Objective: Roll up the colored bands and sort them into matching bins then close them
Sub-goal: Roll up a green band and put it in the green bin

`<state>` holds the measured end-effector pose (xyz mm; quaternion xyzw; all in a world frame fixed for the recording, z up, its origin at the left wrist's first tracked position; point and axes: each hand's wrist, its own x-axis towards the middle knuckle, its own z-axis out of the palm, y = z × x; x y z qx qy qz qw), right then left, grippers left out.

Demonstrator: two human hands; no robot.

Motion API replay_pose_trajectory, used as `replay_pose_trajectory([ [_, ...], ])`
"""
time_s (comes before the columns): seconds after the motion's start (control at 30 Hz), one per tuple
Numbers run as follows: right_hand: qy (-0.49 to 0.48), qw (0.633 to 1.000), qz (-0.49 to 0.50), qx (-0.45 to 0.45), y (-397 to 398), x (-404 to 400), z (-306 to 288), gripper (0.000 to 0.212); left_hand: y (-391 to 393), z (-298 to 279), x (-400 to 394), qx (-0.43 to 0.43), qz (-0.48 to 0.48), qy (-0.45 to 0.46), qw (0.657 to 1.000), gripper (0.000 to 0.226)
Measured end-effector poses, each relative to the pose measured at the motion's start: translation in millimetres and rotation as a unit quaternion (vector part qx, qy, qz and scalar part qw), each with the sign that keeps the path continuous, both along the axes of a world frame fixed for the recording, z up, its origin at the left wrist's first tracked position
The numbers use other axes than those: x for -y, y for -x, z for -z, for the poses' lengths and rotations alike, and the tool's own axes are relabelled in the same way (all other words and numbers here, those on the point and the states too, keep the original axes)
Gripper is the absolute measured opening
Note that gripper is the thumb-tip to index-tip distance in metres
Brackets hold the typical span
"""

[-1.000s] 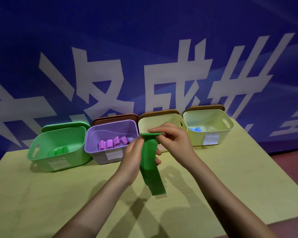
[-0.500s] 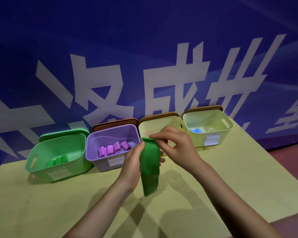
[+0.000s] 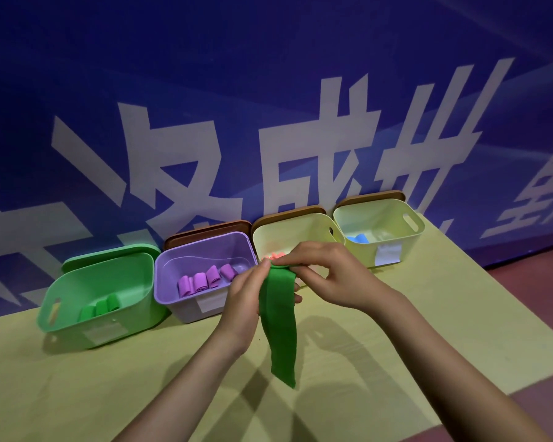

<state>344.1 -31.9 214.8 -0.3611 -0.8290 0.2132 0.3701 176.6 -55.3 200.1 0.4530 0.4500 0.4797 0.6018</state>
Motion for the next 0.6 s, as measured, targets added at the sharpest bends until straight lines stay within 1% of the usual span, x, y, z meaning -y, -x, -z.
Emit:
replay_pose_trajectory([
  [0.07, 0.068, 0.997, 0.005, -0.03, -2.8, 2.9, 1.0, 0.03, -1.2, 1.5, 0.6, -0.024, 0.006, -0.011, 1.0, 0.031],
  [0.13, 0.168, 0.979, 0.03, -0.113, -2.7, 6.4, 3.4, 0.027, -3.8, 3.4, 1.5, -0.056, 0.017, -0.033, 0.998, 0.028],
  [0.17, 0.202, 0.967, 0.048, -0.147, -2.1, 7.6, 5.3, 0.024, -5.8, 3.8, 2.4, -0.071, 0.019, -0.043, 0.996, 0.027],
  [0.2, 0.22, 0.96, 0.064, -0.161, -1.6, 8.5, 7.1, 0.022, -8.2, 4.2, 3.6, -0.087, 0.017, -0.053, 0.995, 0.026],
  [0.33, 0.241, 0.954, 0.082, -0.156, -3.4, 11.5, 9.7, 0.006, -17.5, 6.6, 8.7, -0.139, 0.003, -0.09, 0.986, 0.028],
  [0.4, 0.247, 0.951, 0.092, -0.161, -6.5, 13.1, 9.1, 0.004, -20.9, 11.3, 7.7, -0.157, -0.003, -0.106, 0.982, 0.031],
  [0.47, 0.245, 0.951, 0.102, -0.156, -8.7, 14.9, 9.7, 0.006, -23.8, 14.6, 7.6, -0.163, -0.001, -0.108, 0.981, 0.051],
  [0.5, 0.247, 0.951, 0.106, -0.153, -9.7, 15.3, 10.4, 0.008, -25.2, 17.0, 7.3, -0.161, 0.0, -0.103, 0.982, 0.057],
  [0.53, 0.249, 0.951, 0.108, -0.147, -11.0, 15.9, 11.0, 0.009, -27.0, 17.6, 8.0, -0.156, -0.002, -0.102, 0.982, 0.052],
  [0.6, 0.249, 0.954, 0.104, -0.128, -12.6, 17.2, 11.7, 0.013, -30.3, 18.7, 9.4, -0.152, -0.012, -0.107, 0.983, 0.029],
])
